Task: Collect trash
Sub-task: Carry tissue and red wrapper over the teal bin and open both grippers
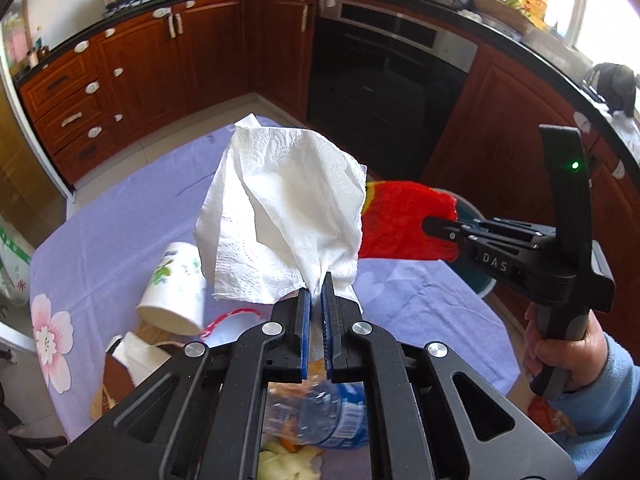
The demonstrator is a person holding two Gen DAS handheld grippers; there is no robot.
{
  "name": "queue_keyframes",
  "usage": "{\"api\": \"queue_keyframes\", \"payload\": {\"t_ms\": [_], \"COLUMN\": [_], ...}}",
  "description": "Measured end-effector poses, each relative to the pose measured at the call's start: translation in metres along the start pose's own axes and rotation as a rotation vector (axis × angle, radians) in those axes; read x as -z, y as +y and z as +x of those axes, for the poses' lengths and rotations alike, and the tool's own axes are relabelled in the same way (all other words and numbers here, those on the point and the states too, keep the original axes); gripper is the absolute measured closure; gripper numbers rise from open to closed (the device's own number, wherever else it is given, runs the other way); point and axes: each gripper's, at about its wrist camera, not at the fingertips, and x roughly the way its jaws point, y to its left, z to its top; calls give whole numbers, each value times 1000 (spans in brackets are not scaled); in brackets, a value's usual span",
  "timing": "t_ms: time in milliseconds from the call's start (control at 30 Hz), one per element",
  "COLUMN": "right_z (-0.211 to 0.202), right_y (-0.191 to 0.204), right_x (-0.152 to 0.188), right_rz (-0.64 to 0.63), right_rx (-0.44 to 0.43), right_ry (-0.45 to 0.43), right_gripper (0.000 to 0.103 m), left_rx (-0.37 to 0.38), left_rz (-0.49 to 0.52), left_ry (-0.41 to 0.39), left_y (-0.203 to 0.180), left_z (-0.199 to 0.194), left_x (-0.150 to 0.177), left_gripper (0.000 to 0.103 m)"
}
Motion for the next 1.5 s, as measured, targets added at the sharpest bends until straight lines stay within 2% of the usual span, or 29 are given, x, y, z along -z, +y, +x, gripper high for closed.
{"api": "queue_keyframes", "payload": {"t_ms": [233,367,467,533,733,933,967,1000,1033,1067,1133,1167,1367,1500], "right_z": [-65,-82,-81,-76,-49,-26,-22,-20,-17,-15,-12,-11,-11,-16], "right_y": [-91,-137,-159,-170,-190,-193,-194,-192,-191,-190,-187,-186,-183,-179], "right_x": [5,20,32,38,37,29,27,26,23,23,21,20,14,10], "right_rz": [100,153,174,179,204,195,194,194,193,191,188,189,214,210], "right_rx": [170,257,311,329,315,304,300,293,288,285,276,273,259,273], "right_ry": [-87,-71,-39,-14,44,74,79,81,81,78,64,58,61,69], "right_gripper": [98,98,98,98,98,94,91,88,76,56,35,28,17,16], "left_rx": [107,167,209,232,227,219,215,212,202,181,161,160,141,143], "left_rz": [154,221,234,249,249,223,217,211,207,201,191,181,116,97], "left_ry": [48,95,141,170,260,288,292,291,280,256,225,232,222,189], "left_y": [-104,-158,-181,-194,-205,-197,-196,-195,-194,-192,-187,-185,-166,-151], "left_z": [36,64,88,104,156,183,185,186,185,184,182,182,177,159], "left_x": [-26,-31,-29,-27,-26,-36,-36,-36,-36,-37,-39,-39,-37,-31], "left_gripper": [97,96,96,96,96,95,88,69,56,37,34,32,15,8]}}
